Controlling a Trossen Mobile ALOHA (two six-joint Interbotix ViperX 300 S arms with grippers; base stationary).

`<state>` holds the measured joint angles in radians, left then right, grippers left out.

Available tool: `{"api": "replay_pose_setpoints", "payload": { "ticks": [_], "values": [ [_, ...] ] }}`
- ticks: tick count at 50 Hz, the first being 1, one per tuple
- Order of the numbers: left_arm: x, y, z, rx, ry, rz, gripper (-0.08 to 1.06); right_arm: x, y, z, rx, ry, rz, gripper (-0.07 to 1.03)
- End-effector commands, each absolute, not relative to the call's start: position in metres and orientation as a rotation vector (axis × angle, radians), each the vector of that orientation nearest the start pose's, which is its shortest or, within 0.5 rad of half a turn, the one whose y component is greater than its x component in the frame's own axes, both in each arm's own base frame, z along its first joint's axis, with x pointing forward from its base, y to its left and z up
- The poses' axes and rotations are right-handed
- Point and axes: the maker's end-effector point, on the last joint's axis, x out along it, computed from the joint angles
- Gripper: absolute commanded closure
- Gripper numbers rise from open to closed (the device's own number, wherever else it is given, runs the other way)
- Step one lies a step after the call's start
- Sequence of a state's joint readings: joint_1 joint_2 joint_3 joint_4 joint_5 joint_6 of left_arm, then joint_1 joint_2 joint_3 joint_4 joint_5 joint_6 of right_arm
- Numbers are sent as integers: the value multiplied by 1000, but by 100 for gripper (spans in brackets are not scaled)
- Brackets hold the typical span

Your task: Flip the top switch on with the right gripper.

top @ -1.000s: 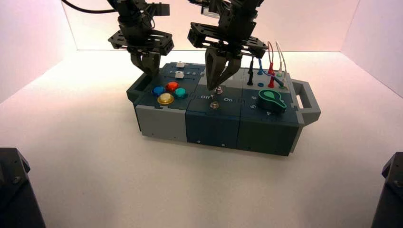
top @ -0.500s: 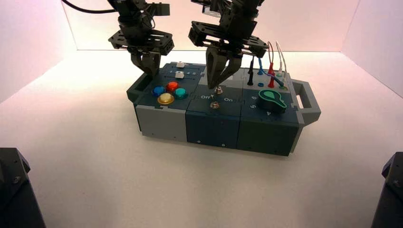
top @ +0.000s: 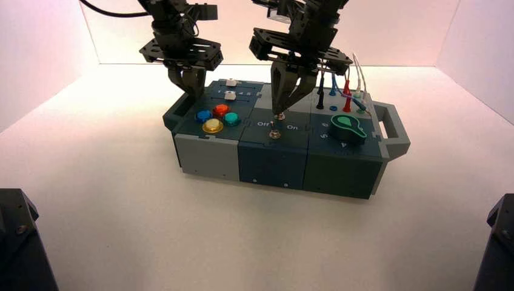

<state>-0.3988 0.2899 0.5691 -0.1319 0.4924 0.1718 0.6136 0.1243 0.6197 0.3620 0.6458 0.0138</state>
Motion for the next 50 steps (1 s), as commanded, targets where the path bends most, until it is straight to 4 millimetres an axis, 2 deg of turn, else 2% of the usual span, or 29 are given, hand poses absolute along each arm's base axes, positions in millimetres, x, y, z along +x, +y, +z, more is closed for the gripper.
{"api": "replay_pose_setpoints", "payload": {
  "ticks": [1,6,11,13,20,21,25,33,41,50],
  "values": [
    [324,-128,-51,315,1473,-409,101,280,215,45,-15,1439,428,99],
    [325,-129,-52,316,1472,-410,101,281,221,50,-17,1422,444,99],
    [325,-128,-50,314,1463,-408,101,281,233,64,-27,1383,482,99],
    [326,-129,-44,313,1442,-410,101,278,243,78,-31,1349,518,99],
    [327,-129,-26,307,1407,-411,101,256,257,104,-44,1354,589,99],
    [326,-129,-17,302,1389,-411,101,246,255,111,-57,1368,607,99],
    [322,-128,-5,295,1366,-410,101,229,245,116,-72,1393,615,99],
    [312,-125,14,281,1343,-409,101,207,225,118,-95,1400,618,99],
    [301,-121,27,274,1334,-408,101,196,216,115,-108,1420,617,99],
    [299,-121,38,278,1319,-414,101,190,213,112,-112,1434,618,99]
  ]
}}
